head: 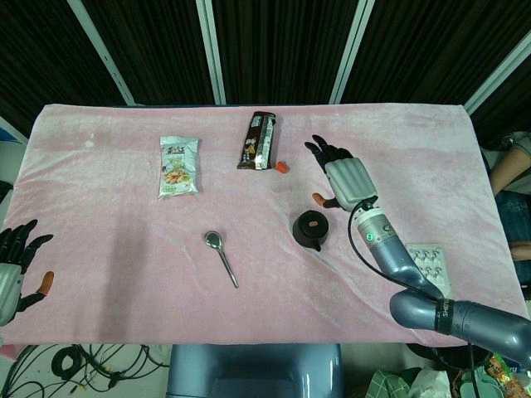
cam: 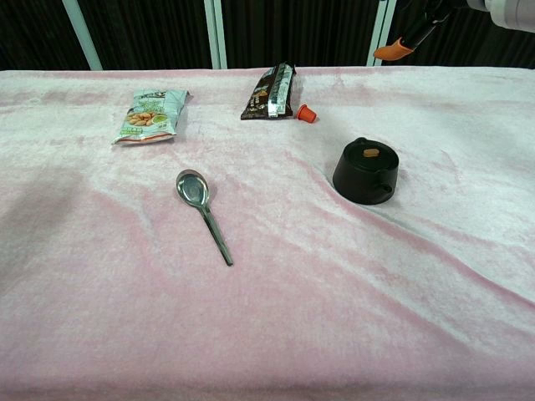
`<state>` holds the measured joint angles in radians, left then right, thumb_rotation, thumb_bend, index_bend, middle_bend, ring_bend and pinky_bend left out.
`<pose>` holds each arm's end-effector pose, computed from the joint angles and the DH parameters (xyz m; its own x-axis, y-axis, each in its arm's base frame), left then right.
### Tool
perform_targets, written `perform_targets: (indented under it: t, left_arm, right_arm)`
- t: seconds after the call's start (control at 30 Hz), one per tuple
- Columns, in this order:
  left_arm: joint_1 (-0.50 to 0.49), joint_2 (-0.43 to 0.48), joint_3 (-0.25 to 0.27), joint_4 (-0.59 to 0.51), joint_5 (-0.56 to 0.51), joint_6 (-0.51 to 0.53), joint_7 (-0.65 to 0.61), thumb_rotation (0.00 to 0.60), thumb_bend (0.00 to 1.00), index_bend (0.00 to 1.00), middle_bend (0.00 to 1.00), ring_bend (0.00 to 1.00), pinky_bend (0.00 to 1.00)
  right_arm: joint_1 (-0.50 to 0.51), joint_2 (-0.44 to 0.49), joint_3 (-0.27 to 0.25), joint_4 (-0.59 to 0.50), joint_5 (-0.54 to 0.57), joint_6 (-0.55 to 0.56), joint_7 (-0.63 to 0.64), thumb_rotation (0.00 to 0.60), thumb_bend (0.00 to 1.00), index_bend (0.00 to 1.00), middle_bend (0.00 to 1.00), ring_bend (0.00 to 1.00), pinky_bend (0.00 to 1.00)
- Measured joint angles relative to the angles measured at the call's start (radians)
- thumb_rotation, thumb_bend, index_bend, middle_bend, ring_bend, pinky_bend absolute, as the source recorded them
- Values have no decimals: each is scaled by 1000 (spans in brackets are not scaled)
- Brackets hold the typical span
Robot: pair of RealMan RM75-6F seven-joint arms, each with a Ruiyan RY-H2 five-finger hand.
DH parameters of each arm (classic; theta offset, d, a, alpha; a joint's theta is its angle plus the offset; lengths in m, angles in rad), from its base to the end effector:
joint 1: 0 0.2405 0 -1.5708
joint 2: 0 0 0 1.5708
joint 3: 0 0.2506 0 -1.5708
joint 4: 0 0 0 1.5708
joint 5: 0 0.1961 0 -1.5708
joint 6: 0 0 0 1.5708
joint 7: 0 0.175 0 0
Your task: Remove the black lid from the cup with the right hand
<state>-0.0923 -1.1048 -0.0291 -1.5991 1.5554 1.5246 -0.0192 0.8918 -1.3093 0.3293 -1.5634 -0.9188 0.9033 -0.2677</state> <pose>-0.2926 0.2085 0.1739 0.4055 -0.0206 0.9139 0.9113 -0.0694 -0.4059 -0.0880 -0.4301 0.0839 0.3378 -0.1476 0.9296 -0.9043 -0.3247 0.2771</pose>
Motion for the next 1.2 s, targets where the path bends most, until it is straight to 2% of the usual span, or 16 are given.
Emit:
perform_targets:
  t: [0.9, 0.97, 1.2]
  left_arm:
    - [1, 2, -2, -10, -16, -10, 3, 600, 423, 176, 8, 0, 18]
    - [1, 3, -3, -12, -18, -13, 5, 600, 423, 176, 7, 0, 18]
    - [1, 4, -3, -17, -25, -18, 8, 600, 424, 175, 6, 0, 18]
  right_arm:
    - [15, 22, -18, -37, 46, 6, -35, 600, 183, 30, 0, 141, 185]
    - [14, 26, -20, -44, 47, 4, -37, 600, 181, 39, 0, 141, 185]
    - [8, 34, -44, -75, 69, -1, -56, 600, 165, 179, 0, 141, 185]
